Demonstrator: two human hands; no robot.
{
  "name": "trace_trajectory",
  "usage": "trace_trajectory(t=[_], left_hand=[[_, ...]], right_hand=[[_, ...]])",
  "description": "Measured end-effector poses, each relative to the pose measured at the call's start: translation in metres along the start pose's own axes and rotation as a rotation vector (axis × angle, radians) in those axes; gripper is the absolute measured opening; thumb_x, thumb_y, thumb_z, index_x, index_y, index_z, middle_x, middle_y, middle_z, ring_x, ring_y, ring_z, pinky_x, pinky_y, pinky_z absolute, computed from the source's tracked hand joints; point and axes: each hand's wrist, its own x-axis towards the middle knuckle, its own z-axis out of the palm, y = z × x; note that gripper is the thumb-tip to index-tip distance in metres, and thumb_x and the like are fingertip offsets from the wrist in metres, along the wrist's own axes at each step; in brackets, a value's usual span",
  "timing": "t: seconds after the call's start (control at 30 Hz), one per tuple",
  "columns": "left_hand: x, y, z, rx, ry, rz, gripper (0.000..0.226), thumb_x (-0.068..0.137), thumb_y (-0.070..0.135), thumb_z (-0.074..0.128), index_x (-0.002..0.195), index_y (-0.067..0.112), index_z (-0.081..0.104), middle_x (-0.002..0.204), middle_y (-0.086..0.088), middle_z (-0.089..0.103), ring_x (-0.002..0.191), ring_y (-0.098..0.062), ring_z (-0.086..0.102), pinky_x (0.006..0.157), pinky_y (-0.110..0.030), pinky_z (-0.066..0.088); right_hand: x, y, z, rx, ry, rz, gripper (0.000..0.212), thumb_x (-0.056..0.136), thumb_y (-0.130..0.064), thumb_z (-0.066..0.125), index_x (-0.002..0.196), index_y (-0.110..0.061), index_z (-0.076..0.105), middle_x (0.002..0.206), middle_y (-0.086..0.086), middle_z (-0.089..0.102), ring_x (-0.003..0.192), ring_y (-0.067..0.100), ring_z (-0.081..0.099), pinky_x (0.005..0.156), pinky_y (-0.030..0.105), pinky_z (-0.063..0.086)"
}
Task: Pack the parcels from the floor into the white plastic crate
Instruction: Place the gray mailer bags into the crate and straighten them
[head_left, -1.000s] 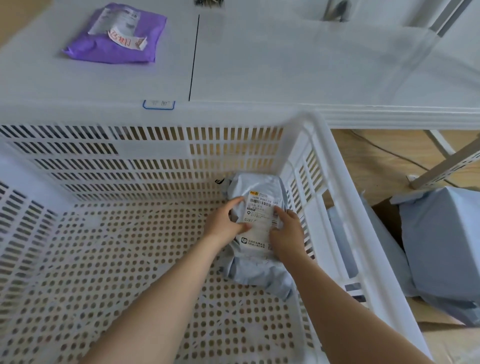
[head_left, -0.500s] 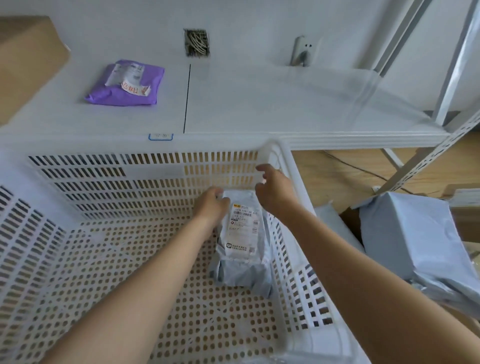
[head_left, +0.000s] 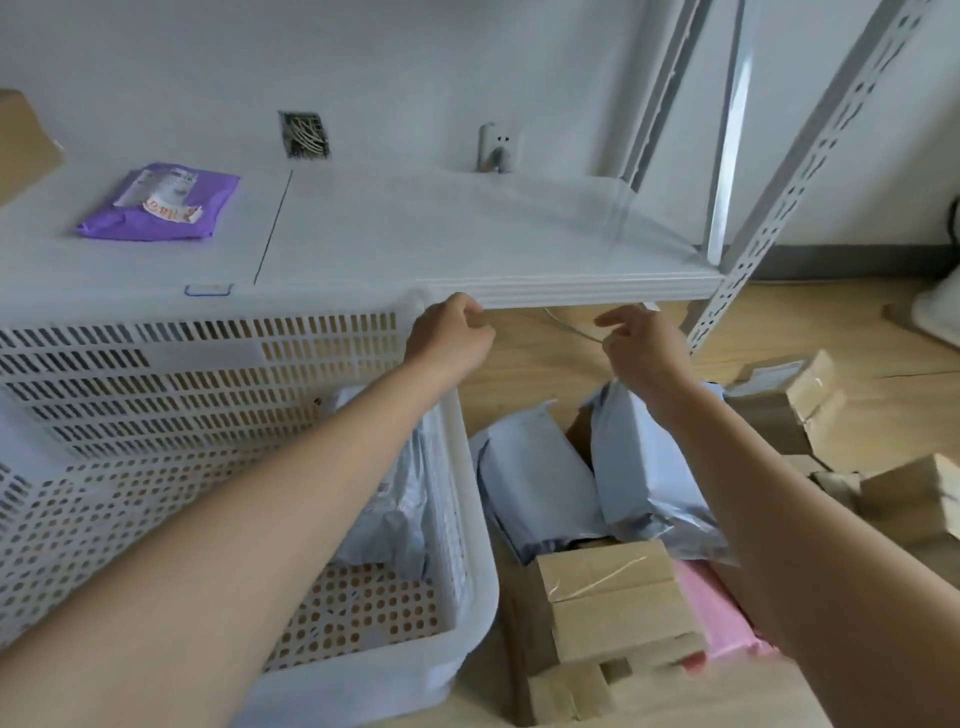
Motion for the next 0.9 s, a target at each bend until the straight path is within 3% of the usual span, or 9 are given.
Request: trace_trajectory(t=[0.1, 0.2, 0.37, 0.43, 0.5, 0.57, 0.67, 0.77, 0.9], left_hand=[[-0.003, 0.017, 0.029, -0.004, -0.036, -0.003, 0.033, 0.086, 0.022, 0.047, 0.118, 0.027, 0.053, 0.114, 0.004, 0.053, 0.078, -0.011, 0.050, 0.068, -0.024, 0.040], [-0.006, 0.033, 0.062, 0.010, -0.059, 0.007, 0.034, 0.087, 0.023, 0.047, 0.120, 0.028, 0.052, 0.107, 0.005, 0.049, 0.081, -0.013, 0.049, 0.072, -0.025, 0.042], [-0.006, 0.050, 0.118, -0.085, -0.072, -0.088, 0.035, 0.087, 0.018, 0.047, 0.119, 0.030, 0.054, 0.102, 0.006, 0.048, 0.090, -0.018, 0.051, 0.075, -0.024, 0.042], [-0.011, 0.050, 0.143, -0.119, -0.104, -0.124, 0.037, 0.087, 0.017, 0.046, 0.120, 0.032, 0.054, 0.093, 0.011, 0.050, 0.079, -0.013, 0.052, 0.063, -0.022, 0.041], [-0.017, 0.046, 0.165, -0.111, -0.144, -0.138, 0.038, 0.087, 0.017, 0.046, 0.121, 0.033, 0.053, 0.083, 0.014, 0.048, 0.068, -0.006, 0.048, 0.054, -0.021, 0.036], [-0.020, 0.043, 0.183, -0.104, -0.212, -0.150, 0.039, 0.089, 0.019, 0.045, 0.125, 0.034, 0.050, 0.096, 0.008, 0.050, 0.072, -0.009, 0.048, 0.055, -0.022, 0.035], [-0.019, 0.041, 0.202, -0.092, -0.307, -0.174, 0.044, 0.090, 0.022, 0.042, 0.132, 0.037, 0.044, 0.125, 0.000, 0.049, 0.091, -0.017, 0.050, 0.066, -0.025, 0.039], [-0.019, 0.039, 0.220, -0.085, -0.377, -0.197, 0.048, 0.091, 0.023, 0.043, 0.136, 0.040, 0.039, 0.139, -0.002, 0.042, 0.104, -0.021, 0.051, 0.077, -0.028, 0.042], [-0.016, 0.036, 0.239, -0.025, -0.452, -0.215, 0.053, 0.092, 0.025, 0.042, 0.140, 0.043, 0.029, 0.143, -0.006, 0.037, 0.103, -0.026, 0.053, 0.077, -0.031, 0.046]], right_hand=[[0.009, 0.030, -0.026, 0.030, 0.009, 0.025, 0.047, 0.078, 0.007, 0.035, 0.109, -0.014, 0.063, 0.082, 0.001, 0.058, 0.060, 0.012, 0.045, 0.051, 0.023, 0.036], [0.018, 0.060, -0.047, 0.035, 0.010, 0.043, 0.050, 0.079, 0.009, 0.034, 0.109, -0.018, 0.063, 0.113, 0.010, 0.059, 0.080, 0.016, 0.049, 0.049, 0.022, 0.035], [0.036, 0.107, -0.063, 0.037, 0.009, 0.034, 0.051, 0.080, 0.011, 0.035, 0.110, -0.017, 0.064, 0.117, 0.012, 0.060, 0.074, 0.014, 0.051, 0.046, 0.023, 0.036], [0.041, 0.130, -0.063, 0.034, -0.005, 0.063, 0.048, 0.082, 0.009, 0.038, 0.113, -0.018, 0.063, 0.121, 0.014, 0.058, 0.076, 0.014, 0.054, 0.048, 0.023, 0.041], [0.043, 0.152, -0.061, 0.042, -0.030, 0.128, 0.045, 0.086, 0.006, 0.040, 0.118, -0.019, 0.060, 0.130, 0.016, 0.053, 0.093, 0.024, 0.060, 0.058, 0.031, 0.049], [0.044, 0.173, -0.059, 0.035, -0.061, 0.195, 0.047, 0.087, 0.005, 0.040, 0.122, -0.020, 0.057, 0.128, 0.016, 0.054, 0.097, 0.032, 0.060, 0.066, 0.038, 0.052], [0.046, 0.197, -0.053, 0.054, -0.106, 0.250, 0.050, 0.086, 0.003, 0.040, 0.128, -0.022, 0.052, 0.119, 0.015, 0.058, 0.074, 0.031, 0.061, 0.050, 0.029, 0.043], [0.048, 0.214, -0.047, 0.090, -0.093, 0.281, 0.051, 0.089, -0.002, 0.041, 0.134, -0.026, 0.046, 0.121, 0.015, 0.059, 0.089, 0.035, 0.061, 0.054, 0.031, 0.048], [0.050, 0.234, -0.040, 0.136, -0.130, 0.312, 0.051, 0.091, -0.008, 0.041, 0.137, -0.030, 0.041, 0.111, 0.008, 0.062, 0.059, 0.016, 0.050, 0.047, 0.025, 0.039]])
